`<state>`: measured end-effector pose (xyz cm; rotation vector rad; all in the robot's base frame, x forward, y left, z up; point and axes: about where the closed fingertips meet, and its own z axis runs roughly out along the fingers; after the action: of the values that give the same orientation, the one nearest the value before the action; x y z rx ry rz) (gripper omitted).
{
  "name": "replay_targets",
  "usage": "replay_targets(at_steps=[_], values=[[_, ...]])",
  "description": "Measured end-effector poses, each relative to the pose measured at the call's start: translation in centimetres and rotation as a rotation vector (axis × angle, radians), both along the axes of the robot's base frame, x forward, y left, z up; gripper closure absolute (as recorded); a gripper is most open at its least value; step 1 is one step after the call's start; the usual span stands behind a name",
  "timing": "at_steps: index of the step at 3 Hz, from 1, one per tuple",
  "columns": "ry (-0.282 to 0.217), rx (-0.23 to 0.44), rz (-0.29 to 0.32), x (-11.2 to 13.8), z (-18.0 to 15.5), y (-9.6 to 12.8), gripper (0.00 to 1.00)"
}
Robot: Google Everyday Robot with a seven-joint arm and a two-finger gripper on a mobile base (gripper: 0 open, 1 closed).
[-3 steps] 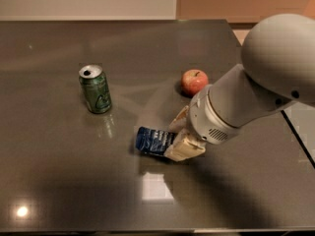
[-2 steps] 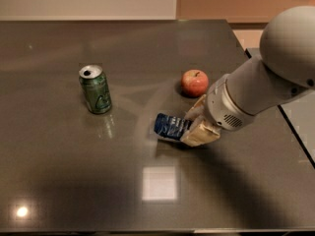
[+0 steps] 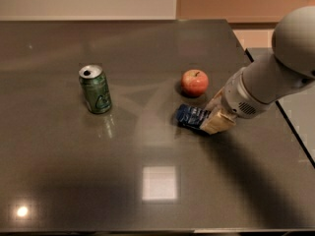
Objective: Move rxbar blueberry near apple
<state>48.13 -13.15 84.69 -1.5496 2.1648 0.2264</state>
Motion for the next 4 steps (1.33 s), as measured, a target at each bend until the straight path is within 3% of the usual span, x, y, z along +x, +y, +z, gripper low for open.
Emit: replay_targets(at_steps=[2,4], values=[[-0.011,-0.003,-0.017,2.4,-1.1,-1.7,0.59],[-0.011,-0.005,-0.013,2.3,-1.1,-1.5,0.13]])
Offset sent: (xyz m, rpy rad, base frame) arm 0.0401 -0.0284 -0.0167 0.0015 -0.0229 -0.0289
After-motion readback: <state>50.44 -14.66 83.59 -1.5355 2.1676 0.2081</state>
